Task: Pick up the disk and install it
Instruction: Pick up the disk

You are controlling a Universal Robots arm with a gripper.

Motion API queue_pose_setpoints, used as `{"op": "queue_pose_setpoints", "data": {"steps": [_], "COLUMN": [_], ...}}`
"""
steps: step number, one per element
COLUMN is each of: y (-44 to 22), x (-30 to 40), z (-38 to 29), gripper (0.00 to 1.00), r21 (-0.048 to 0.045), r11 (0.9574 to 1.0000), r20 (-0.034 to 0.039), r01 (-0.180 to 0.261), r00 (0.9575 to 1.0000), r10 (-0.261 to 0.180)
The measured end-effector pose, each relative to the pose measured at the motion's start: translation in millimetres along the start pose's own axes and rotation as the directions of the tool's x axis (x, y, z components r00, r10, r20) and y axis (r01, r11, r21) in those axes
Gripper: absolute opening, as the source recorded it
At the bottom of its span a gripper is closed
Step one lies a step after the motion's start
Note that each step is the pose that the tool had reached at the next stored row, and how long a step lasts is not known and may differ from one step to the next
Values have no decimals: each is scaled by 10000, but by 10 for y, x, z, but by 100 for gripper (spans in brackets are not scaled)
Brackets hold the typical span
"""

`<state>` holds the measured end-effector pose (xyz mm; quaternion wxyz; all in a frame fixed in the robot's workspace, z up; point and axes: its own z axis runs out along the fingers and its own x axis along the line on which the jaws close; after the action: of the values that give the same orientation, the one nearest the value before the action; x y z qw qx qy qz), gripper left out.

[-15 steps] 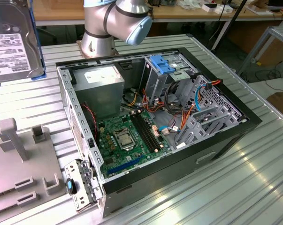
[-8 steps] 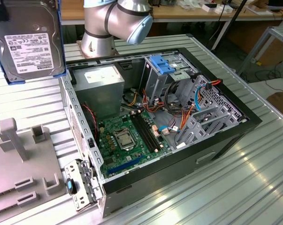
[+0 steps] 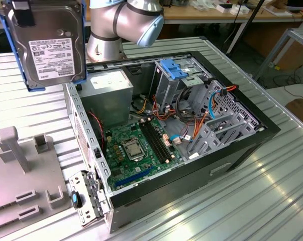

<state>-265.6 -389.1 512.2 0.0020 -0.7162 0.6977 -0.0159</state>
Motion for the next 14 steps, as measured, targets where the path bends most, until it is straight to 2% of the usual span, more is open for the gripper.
{"op": "queue_pose_setpoints", "data": {"steps": [1, 5, 6, 8, 10, 14], "y": [-68, -250, -328, -418, -568, -789], "x": [2, 6, 8, 10, 14, 20], "z": [8, 27, 36, 45, 57, 75], "gripper": [37, 37, 37, 37, 37, 37], "r21": [0, 0, -1, -1, -1, -1], "r11": [10000, 10000, 10000, 10000, 10000, 10000], "r20": [-5, -17, -20, -28, -41, -63], "r01": [-1, 0, -1, 1, 1, 2], "r00": [10000, 10000, 10000, 10000, 10000, 10000], "r10": [1, 0, 1, -1, -1, -2]}}
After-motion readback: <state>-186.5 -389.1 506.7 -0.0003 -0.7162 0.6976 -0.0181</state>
